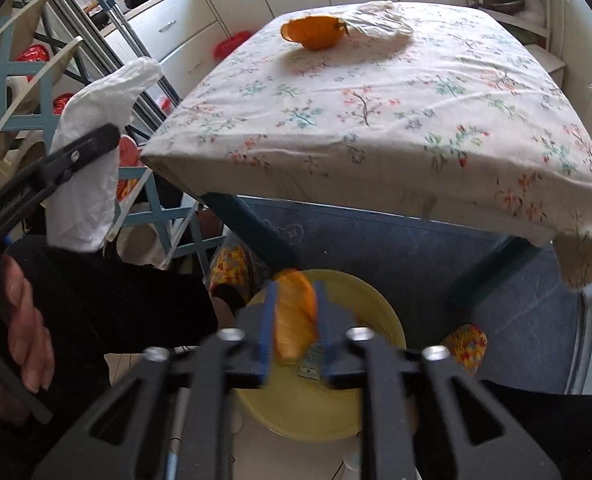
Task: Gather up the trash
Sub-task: 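Carry the peel with the right tool while the left tool carries the tissue to the basin, then open the right tool over the basin while the left tool releases the tissue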
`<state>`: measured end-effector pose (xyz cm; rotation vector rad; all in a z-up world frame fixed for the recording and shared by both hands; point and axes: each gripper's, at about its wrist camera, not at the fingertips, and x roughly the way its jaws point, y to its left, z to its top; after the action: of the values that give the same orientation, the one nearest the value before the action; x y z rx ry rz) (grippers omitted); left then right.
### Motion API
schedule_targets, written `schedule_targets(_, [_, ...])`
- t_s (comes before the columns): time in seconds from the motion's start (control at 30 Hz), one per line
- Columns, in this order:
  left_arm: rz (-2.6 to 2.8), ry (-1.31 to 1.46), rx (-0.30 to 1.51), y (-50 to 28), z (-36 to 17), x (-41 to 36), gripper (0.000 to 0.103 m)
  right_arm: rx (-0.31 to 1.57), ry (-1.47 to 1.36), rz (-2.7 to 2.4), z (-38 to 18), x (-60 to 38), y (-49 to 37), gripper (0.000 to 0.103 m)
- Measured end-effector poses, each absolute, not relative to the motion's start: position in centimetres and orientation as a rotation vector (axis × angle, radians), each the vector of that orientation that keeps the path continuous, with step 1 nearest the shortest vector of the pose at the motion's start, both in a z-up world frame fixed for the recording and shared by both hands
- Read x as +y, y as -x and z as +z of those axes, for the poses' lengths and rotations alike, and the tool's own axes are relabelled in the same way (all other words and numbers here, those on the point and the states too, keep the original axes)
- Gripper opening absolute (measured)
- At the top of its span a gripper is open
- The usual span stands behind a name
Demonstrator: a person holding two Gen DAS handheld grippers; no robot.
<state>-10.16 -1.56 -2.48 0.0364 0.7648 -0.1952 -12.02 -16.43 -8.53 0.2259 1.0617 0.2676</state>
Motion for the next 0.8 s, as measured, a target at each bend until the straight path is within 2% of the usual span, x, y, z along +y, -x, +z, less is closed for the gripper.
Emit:
schedule_targets(0.1, [-0.23, -0.035, 0.81, 11.1, -3.4, -2.1, 0.009, 1.045, -0.235, 0.257, -8.1, -16.9, 12.4, 0.037])
schedule_targets(0.27, [-0.3, -0.024, 0.926, 12.4, -5.9, -3.1, 0.009, 1.002, -0.287, 0.199, -7.5, -18.7, 12.6, 0.048])
schedule_targets(0.47, [-0.363, -0.032, 1.078, 13.0, -9.2, -4.5, 0.009, 0.932, -0.406, 0.152, -6.4, -21.1, 12.9, 0.05])
schedule_targets(0.63, [-0.43, -0.09, 1.283, 13.2, -13.1, -6.4, 0.009, 0.9, -0.432, 0.138, -5.8, -21.6, 13.0, 0.052])
schedule_targets(0.73, [-0.444, -0.175, 1.333, 13.9, -14.5, -7.7, 0.016, 0.887, -0.445, 0.132, -5.6, -22.0, 13.1, 0.052])
schedule_targets(0.8, [-0.438, -0.211, 1.304, 14.1, -14.1, -8.1, 0.029, 0.877, -0.451, 0.129, -5.5, -22.1, 13.1, 0.054])
